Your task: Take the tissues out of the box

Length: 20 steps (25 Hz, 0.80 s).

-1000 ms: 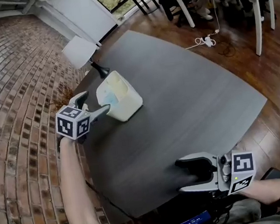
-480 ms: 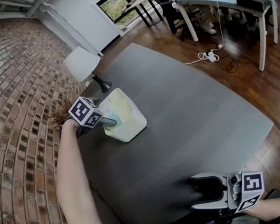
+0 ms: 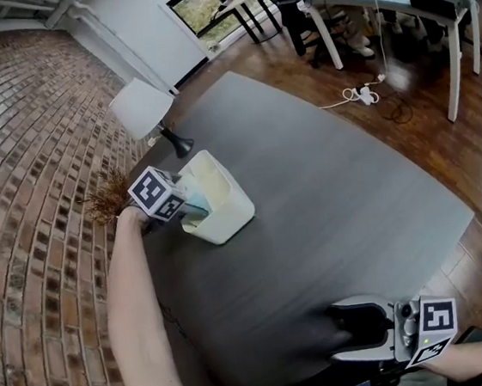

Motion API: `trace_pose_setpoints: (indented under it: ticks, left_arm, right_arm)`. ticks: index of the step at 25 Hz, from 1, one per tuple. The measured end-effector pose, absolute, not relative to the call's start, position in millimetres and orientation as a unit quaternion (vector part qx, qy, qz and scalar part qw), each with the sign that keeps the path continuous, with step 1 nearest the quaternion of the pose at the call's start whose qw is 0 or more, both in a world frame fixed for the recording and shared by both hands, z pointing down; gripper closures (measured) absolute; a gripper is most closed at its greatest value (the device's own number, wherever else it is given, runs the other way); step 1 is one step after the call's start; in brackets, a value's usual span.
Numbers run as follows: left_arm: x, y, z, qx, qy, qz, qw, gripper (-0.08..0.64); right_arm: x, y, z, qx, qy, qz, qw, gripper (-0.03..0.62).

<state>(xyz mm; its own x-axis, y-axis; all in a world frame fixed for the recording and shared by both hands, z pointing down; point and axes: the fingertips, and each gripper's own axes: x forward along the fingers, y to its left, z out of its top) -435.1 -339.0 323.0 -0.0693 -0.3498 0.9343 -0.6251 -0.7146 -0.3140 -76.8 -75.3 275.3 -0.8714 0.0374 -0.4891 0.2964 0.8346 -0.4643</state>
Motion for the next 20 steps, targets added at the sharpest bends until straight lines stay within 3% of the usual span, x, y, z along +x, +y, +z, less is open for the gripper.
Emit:
trace_pose_setpoints:
  ticks: [6, 11, 16, 20]
  left_arm:
    - [-431, -334, 268, 0.66, -0.4, 0.632, 0.068, 0.055]
    - [-416, -310, 195, 0.659, -0.478, 0.581, -0.009, 0.057]
    - [-366, -243, 135, 0.719, -0.561, 0.405, -0.072, 0.057]
    - [-292, -160, 106, 0.778, -0.587, 0.197, -0.109, 0.058]
  right_arm:
    - [-78, -69, 278, 0.1, 0.93, -0.265, 0.233, 0.287]
    - [-77, -71, 278, 0.098, 0.93, -0.268, 0.231, 0.287]
    - [-78, -71, 282, 0.095, 0.932, -0.264, 0.229, 0.287]
    - [-79, -65, 283, 0.096, 0.936, -0.252, 0.227, 0.288]
